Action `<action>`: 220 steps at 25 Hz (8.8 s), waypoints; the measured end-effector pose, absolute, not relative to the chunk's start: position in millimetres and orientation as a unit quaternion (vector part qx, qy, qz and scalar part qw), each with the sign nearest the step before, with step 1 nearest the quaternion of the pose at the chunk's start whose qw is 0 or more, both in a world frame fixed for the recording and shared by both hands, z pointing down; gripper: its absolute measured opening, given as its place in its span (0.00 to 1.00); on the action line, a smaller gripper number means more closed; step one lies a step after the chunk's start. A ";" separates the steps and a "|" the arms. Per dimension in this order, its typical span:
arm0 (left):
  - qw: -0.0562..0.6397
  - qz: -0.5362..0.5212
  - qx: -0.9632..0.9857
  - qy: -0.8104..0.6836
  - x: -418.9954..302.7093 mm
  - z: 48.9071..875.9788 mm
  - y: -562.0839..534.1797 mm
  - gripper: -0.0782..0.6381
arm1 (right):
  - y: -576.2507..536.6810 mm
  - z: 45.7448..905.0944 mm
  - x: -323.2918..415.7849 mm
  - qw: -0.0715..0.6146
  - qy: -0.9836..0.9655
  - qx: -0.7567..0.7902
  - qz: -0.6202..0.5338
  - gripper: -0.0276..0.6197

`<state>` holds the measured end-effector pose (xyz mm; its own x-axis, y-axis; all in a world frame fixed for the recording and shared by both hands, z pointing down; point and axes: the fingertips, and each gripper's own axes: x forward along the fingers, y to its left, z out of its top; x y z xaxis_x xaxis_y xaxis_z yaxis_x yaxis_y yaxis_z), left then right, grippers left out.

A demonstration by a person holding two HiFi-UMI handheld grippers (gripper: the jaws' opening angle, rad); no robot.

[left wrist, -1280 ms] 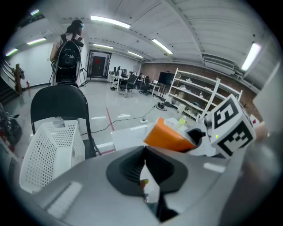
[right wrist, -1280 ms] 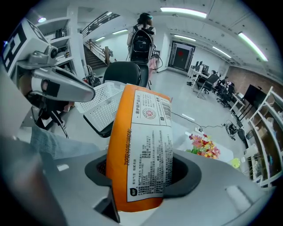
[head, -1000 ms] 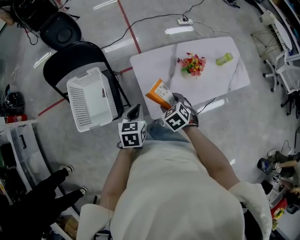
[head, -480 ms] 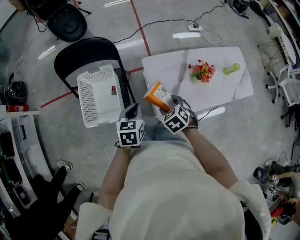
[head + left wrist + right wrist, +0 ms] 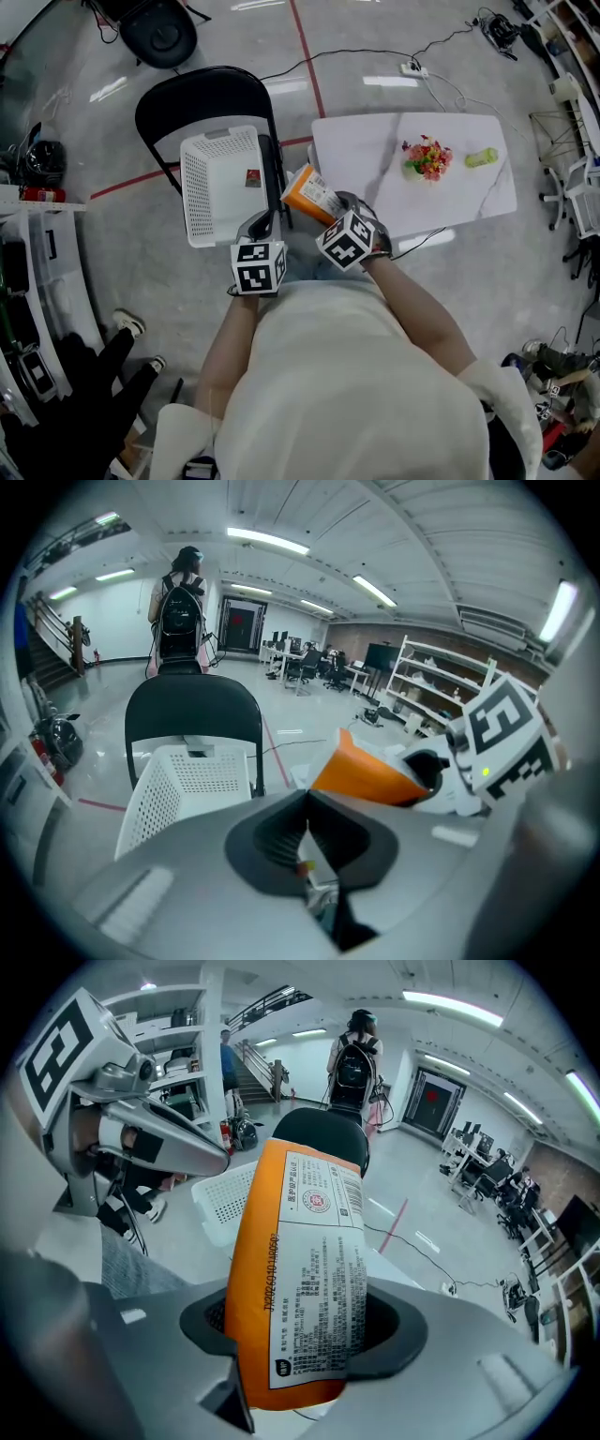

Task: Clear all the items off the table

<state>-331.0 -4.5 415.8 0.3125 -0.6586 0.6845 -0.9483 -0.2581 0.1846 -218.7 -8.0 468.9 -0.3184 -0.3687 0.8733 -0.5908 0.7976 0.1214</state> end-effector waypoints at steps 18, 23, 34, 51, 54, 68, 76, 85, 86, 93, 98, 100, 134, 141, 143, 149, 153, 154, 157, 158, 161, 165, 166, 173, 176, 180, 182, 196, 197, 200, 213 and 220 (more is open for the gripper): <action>0.315 0.225 0.714 -0.583 -435.7 418.1 6.8 0.12 | -9.7 472.9 -333.6 0.512 -0.826 0.226 0.072 0.47; 0.324 0.224 0.702 -0.594 -458.8 422.0 11.7 0.12 | -9.5 475.4 -361.8 0.512 -0.831 0.207 0.067 0.47; 0.345 0.216 0.676 -0.614 -496.8 435.6 17.3 0.12 | -9.8 492.5 -401.6 0.523 -0.832 0.173 0.066 0.47; 0.378 0.205 0.642 -0.635 -535.2 464.2 19.9 0.12 | -5.3 529.9 -450.6 0.543 -0.828 0.123 0.070 0.48; 0.382 0.207 0.638 -0.636 -540.8 471.9 18.6 0.12 | -7.4 539.9 -454.7 0.547 -0.825 0.120 0.078 0.48; 0.393 0.210 0.634 -0.632 -551.8 488.0 12.7 0.12 | -9.2 560.7 -468.5 0.546 -0.826 0.111 0.092 0.67; 0.390 0.209 0.638 -0.630 -553.1 485.9 8.4 0.12 | -7.5 555.0 -471.7 0.539 -0.830 0.108 0.097 0.66; 0.386 0.211 0.644 -0.626 -551.3 484.0 7.4 0.12 | -9.9 544.4 -474.1 0.525 -0.837 0.123 0.099 0.47; 0.385 0.210 0.644 -0.626 -551.3 483.4 7.2 0.12 | -12.1 542.1 -473.7 0.521 -0.838 0.131 0.098 0.38; 0.380 0.208 0.651 -0.623 -549.6 479.5 5.0 0.12 | -22.1 534.3 -466.6 0.513 -0.835 0.171 0.097 0.04; 0.370 0.215 0.660 -0.618 -546.2 476.2 6.0 0.12 | -21.5 530.1 -462.8 0.510 -0.835 0.182 0.094 0.04; 0.361 0.223 0.666 -0.614 -544.4 473.9 6.0 0.12 | -21.4 527.2 -462.4 0.506 -0.836 0.187 0.097 0.04; 0.306 0.243 0.794 -0.466 -437.9 435.8 -47.1 0.12 | -48.5 468.5 -368.0 0.417 -0.804 0.381 0.184 0.04; 0.302 0.252 0.804 -0.446 -406.3 434.8 -48.7 0.12 | -49.2 465.7 -338.4 0.405 -0.801 0.397 0.191 0.04; 0.302 0.252 0.803 -0.448 -396.4 434.6 -50.0 0.12 | -49.5 465.1 -326.4 0.404 -0.801 0.399 0.191 0.04; 0.297 0.259 0.804 -0.446 -353.1 433.3 -50.7 0.12 | -47.1 460.6 -274.8 0.397 -0.798 0.409 0.196 0.04; 0.300 0.259 0.802 -0.447 -319.1 434.4 -48.9 0.12 | -43.7 460.5 -236.8 0.399 -0.797 0.410 0.196 0.04; 0.301 0.259 0.802 -0.446 -310.4 434.3 -48.3 0.12 | -43.0 460.8 -227.5 0.398 -0.796 0.411 0.197 0.04; 0.301 0.262 0.804 -0.441 -283.9 433.8 -46.9 0.12 | -41.5 461.6 -200.3 0.396 -0.792 0.417 0.202 0.04; 0.301 0.264 0.805 -0.439 -274.9 433.8 -46.5 0.12 | -41.0 461.9 -191.3 0.396 -0.791 0.419 0.205 0.04; 0.299 0.270 0.808 -0.431 -249.1 435.7 -44.7 0.12 | -38.5 464.2 -165.3 0.393 -0.786 0.427 0.212 0.04; 0.294 0.277 0.813 -0.421 -217.1 438.3 -40.3 0.12 | -32.7 467.9 -132.6 0.387 -0.780 0.439 0.221 0.04; 0.293 0.278 0.814 -0.418 -208.8 438.7 -39.5 0.12 | -31.6 468.6 -124.0 0.385 -0.778 0.442 0.224 0.04; 0.293 0.284 0.817 -0.407 -155.0 445.7 -36.6 0.12 | -28.1 474.0 -67.1 0.378 -0.772 0.454 0.236 0.04; 0.294 0.286 0.817 -0.405 -133.6 448.5 -36.5 0.12 | -29.1 475.3 -43.6 0.374 -0.771 0.457 0.239 0.04; 0.292 0.286 0.821 -0.399 -105.2 452.7 -36.8 0.12 | -30.1 478.8 -13.2 0.365 -0.768 0.465 0.248 0.04; 0.291 0.287 0.822 -0.397 -92.0 454.5 -36.1 0.12 | -29.0 479.0 1.2 0.361 -0.767 0.467 0.252 0.04; 0.275 0.294 0.846 -0.350 7.7 489.0 -46.5 0.12 | -22.1 499.8 110.3 0.326 -0.743 0.494 0.312 0.04; 0.275 0.293 0.848 -0.345 14.2 492.8 -47.6 0.12 | -22.4 502.1 116.4 0.320 -0.742 0.496 0.317 0.04; 0.270 0.296 0.853 -0.335 30.7 505.3 -54.3 0.12 | -26.6 510.8 131.8 0.304 -0.739 0.502 0.332 0.04; 0.256 0.312 0.861 -0.310 72.5 570.5 -85.5 0.24 | -38.2 563.8 171.0 0.275 -0.711 0.522 0.382 0.04; 0.250 0.316 0.871 -0.281 92.4 607.3 -93.8 0.42 | -41.0 582.8 182.4 0.269 -0.704 0.524 0.397 0.04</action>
